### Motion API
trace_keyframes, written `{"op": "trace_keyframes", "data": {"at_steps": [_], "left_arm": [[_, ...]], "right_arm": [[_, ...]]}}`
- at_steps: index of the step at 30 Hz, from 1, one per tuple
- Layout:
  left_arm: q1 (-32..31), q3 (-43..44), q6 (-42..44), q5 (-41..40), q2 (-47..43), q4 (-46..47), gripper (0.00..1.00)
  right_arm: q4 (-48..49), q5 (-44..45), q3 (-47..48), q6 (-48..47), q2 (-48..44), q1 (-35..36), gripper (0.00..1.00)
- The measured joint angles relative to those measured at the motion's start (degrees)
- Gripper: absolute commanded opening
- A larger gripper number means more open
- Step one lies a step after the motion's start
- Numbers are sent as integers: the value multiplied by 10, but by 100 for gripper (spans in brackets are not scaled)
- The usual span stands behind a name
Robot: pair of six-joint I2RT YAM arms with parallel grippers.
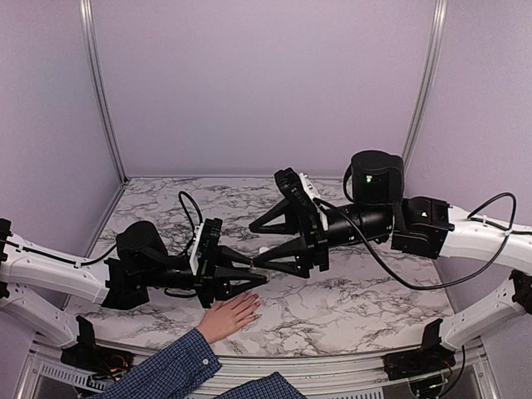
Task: Paint the nails
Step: Unscrew the nail polish bottle cap from the nail polish bottle.
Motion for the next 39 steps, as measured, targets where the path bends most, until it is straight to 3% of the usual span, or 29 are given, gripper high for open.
{"op": "trace_keyframes", "data": {"at_steps": [8,19,27,32,39], "left_arm": [[13,-16,11,-98,-26,-23,0],[19,-38,17,-214,-47,-26,0],[27,-38,22,-275,-46,-27,0],[28,-38,22,-334,-40,-31,0],[28,-36,22,-364,-15,-34,0]], "right_arm": [[34,129,0,27,-23,-2,98],[37,302,0,79,-5,-2,99],[24,360,0,104,-1,-3,99],[-3,378,21,138,10,-3,96],[-19,391,60,177,55,-3,78]]}}
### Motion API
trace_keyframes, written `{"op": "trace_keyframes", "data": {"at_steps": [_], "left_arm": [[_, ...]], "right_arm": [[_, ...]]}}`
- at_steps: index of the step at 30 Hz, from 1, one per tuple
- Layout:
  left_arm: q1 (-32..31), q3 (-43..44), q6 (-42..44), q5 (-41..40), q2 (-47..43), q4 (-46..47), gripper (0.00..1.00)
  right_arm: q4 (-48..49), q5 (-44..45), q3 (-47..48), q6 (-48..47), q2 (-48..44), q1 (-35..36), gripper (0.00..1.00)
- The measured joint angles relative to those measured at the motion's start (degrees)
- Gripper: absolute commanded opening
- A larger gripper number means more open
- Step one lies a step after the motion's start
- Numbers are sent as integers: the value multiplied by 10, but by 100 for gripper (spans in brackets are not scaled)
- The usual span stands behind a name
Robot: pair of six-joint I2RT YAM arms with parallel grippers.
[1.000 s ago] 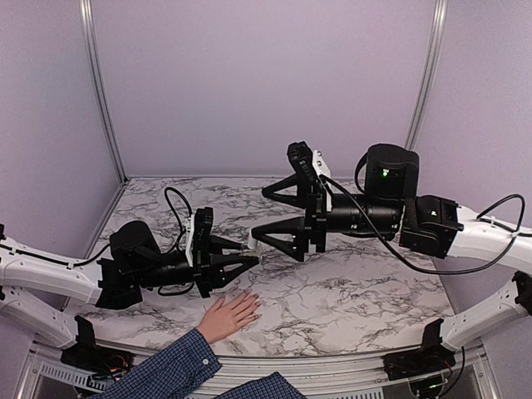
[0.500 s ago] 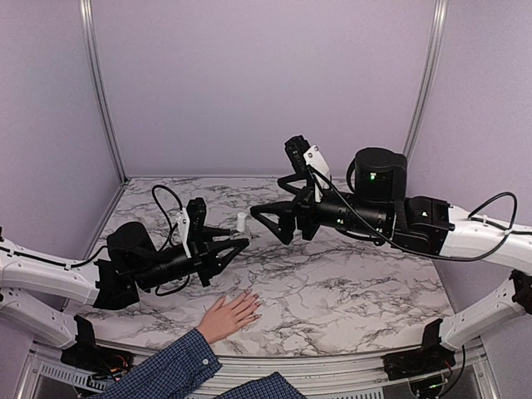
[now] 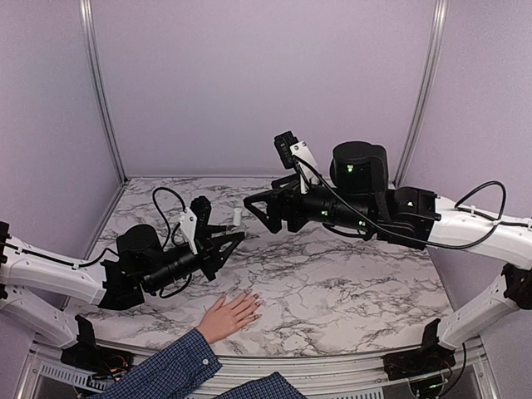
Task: Paint the nails
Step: Unscrew the nail polish bottle cap from the nail polish bottle.
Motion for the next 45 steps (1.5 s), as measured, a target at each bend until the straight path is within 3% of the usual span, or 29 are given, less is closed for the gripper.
{"op": "trace_keyframes", "data": {"at_steps": [4,12,23,31,35,45], "left_arm": [[0,3,0,0,7,-2,0],[0,18,-1,-5,19,-2,0],[0,26,-3,-6,33,-2,0],[0,30,-5,-2,33,-3,0],[10,30,-10,37,31,-2,0],[26,32,-19,242,3,10,0]], "right_arm": [[-4,3,6,13,20,0,67],[-2,0,8,39,56,0,58],[12,-20,9,50,78,0,20],[25,-56,9,37,78,0,3],[23,-77,8,15,73,-5,0],[19,-200,-30,-66,-1,-6,0]]}}
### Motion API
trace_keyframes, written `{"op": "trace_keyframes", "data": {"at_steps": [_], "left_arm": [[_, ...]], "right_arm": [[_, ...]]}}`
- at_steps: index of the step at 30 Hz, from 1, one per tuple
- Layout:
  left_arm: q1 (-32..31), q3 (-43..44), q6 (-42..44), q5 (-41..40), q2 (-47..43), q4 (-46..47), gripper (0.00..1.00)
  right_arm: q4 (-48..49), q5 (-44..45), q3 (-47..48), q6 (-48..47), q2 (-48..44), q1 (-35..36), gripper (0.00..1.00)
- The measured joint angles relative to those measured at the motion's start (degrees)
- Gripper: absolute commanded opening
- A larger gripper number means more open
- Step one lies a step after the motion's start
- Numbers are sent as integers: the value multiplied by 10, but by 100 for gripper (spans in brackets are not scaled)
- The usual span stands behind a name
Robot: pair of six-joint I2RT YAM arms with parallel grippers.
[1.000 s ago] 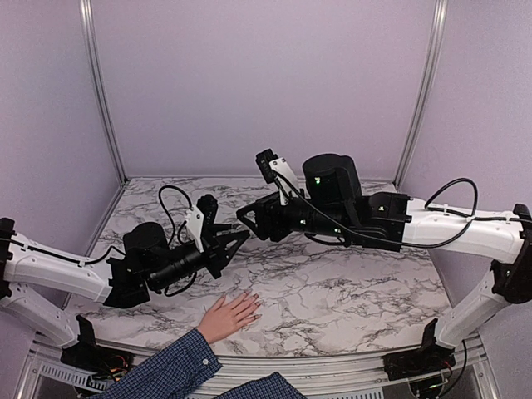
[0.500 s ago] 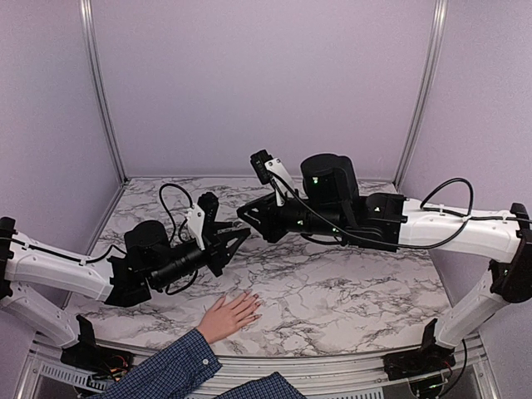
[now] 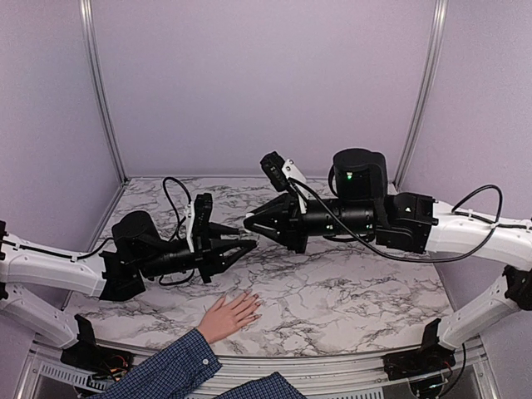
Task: Paint the nails
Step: Unscrew the nail polish bottle cap from the nail polish bottle.
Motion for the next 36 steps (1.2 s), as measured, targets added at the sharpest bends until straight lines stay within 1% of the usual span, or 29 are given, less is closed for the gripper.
{"op": "trace_keyframes", "data": {"at_steps": [9,14,17,18,19,21,23,24,28,32,36], "left_arm": [[0,28,-16,170,-11,3,0],[-3,43,-28,237,-12,1,0],[-8,47,-34,263,-12,1,0],[-9,47,-35,268,-12,1,0],[-10,47,-36,271,-12,1,0],[-10,47,-35,270,-13,0,0],[-11,45,-31,259,-17,-1,0],[-12,42,-26,247,-21,-2,0],[-14,24,-7,192,-42,-4,0],[-14,11,7,112,-52,-6,0],[-14,10,12,28,-52,-18,0]], "right_arm": [[28,-150,-21,-70,-41,0,0],[44,-227,-22,-92,-42,0,0],[51,-263,-22,-102,-40,1,0],[52,-269,-22,-104,-39,2,1],[53,-275,-22,-106,-38,2,7],[54,-278,-22,-108,-38,2,16],[56,-275,-22,-110,-38,2,29],[58,-271,-22,-110,-38,2,36],[70,-238,-22,-103,-41,2,55],[79,-186,-22,-90,-49,2,63],[81,-115,-21,-68,-48,2,64]]}}
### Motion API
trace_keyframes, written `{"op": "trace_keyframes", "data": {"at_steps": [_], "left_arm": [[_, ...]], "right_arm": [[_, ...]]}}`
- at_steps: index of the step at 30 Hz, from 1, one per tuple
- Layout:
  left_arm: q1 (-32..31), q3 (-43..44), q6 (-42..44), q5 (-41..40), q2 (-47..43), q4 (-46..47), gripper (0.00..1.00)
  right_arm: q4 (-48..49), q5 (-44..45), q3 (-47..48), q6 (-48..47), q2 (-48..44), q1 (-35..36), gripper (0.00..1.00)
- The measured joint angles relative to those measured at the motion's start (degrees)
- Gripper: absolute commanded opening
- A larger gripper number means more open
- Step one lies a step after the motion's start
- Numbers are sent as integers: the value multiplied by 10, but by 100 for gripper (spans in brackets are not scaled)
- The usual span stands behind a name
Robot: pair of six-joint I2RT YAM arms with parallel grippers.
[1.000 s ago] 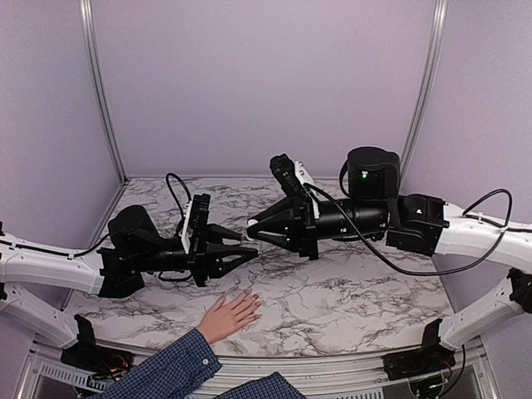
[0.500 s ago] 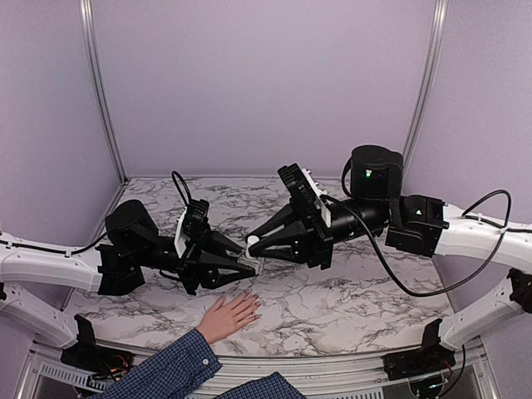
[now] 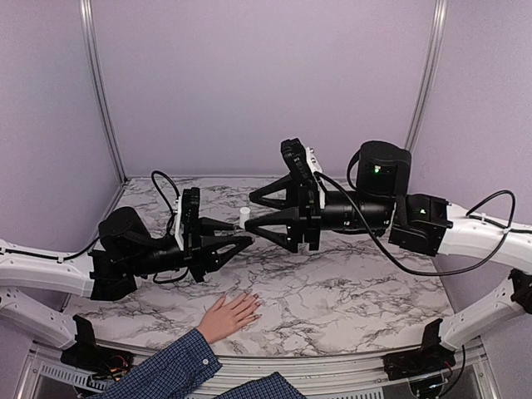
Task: Paint the nails
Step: Unscrew the nail polish bottle cap from the nail polish bottle.
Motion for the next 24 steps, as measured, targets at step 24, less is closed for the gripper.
{"op": "trace_keyframes", "data": {"at_steps": [24], "left_arm": [[0,8,6,-221,46,-37,0]], "right_arm": [[-61,231,59,158,107,0,35]]}}
